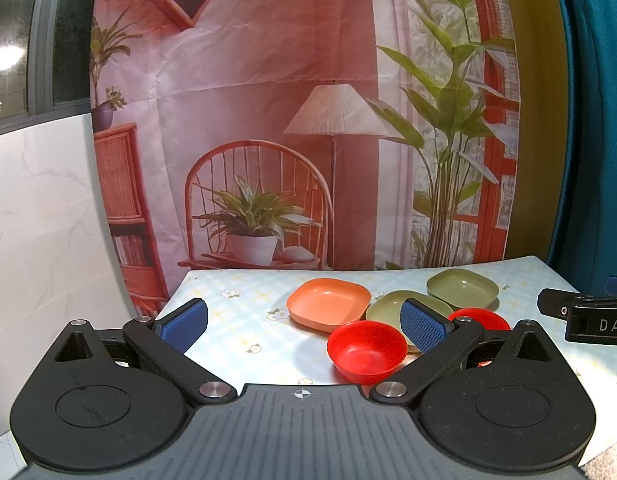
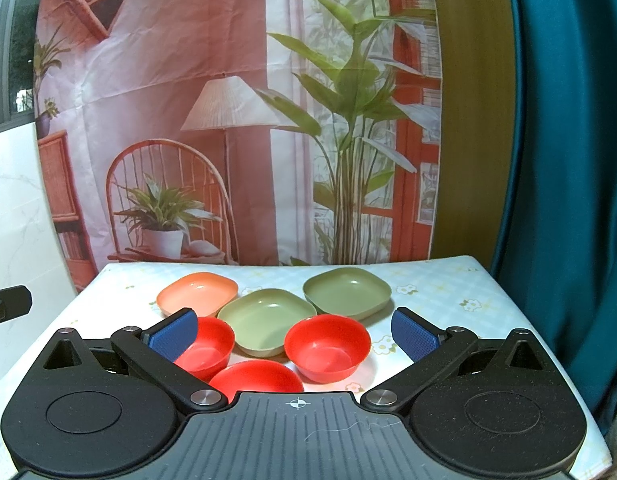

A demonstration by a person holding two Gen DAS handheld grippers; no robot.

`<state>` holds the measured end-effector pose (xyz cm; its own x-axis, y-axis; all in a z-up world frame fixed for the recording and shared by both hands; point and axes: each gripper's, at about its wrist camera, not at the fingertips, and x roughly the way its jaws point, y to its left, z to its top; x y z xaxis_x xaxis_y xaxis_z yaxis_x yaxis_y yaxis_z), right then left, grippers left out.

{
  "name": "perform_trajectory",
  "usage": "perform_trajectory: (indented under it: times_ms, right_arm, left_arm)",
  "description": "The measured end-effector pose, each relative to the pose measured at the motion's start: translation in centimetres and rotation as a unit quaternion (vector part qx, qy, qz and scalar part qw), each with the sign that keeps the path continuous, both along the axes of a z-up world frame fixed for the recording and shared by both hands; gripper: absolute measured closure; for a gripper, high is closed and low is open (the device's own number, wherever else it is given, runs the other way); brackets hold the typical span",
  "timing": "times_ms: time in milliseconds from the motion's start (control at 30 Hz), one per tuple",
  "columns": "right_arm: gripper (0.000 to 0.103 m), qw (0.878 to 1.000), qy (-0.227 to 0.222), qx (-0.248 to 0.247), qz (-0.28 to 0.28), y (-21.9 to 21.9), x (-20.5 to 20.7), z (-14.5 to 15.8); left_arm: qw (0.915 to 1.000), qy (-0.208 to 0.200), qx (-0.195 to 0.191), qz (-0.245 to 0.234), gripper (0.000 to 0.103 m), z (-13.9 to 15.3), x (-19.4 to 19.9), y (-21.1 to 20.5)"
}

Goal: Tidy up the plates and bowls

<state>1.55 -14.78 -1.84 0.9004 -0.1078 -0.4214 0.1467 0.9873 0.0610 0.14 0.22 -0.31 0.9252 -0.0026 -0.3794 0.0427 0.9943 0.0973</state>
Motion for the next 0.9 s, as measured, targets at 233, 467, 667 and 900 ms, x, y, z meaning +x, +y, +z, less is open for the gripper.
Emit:
perform_trajectory:
  times_ms: [233, 467, 667, 900]
  right_arm:
    - [0.0, 1.0, 0.0, 0.0, 0.001, -0.11, -0.08, -0.14]
    - [0.0, 1.0, 0.0, 0.0, 0.0, -0.07, -0.11, 0.03]
    - [0.0, 1.0, 0.0, 0.0, 0.0, -0.05, -0.06, 0.08]
    - [0.0, 1.0, 0.0, 0.0, 0.0, -0.02, -0.08, 0.05]
  left_arm:
    - [1.0, 0.001, 0.0, 0.001, 0.0, 0.07, 0.13, 0.0]
    - [1.0, 0.003, 0.0, 0.002, 0.0, 0.21, 0.19, -0.04]
    - [1.0, 0.002, 0.0, 0.001, 0.0, 0.3, 0.22, -0.06]
    - [1.0, 0.004, -0.002, -0.002, 0.0, 0.33, 0.2, -0.09]
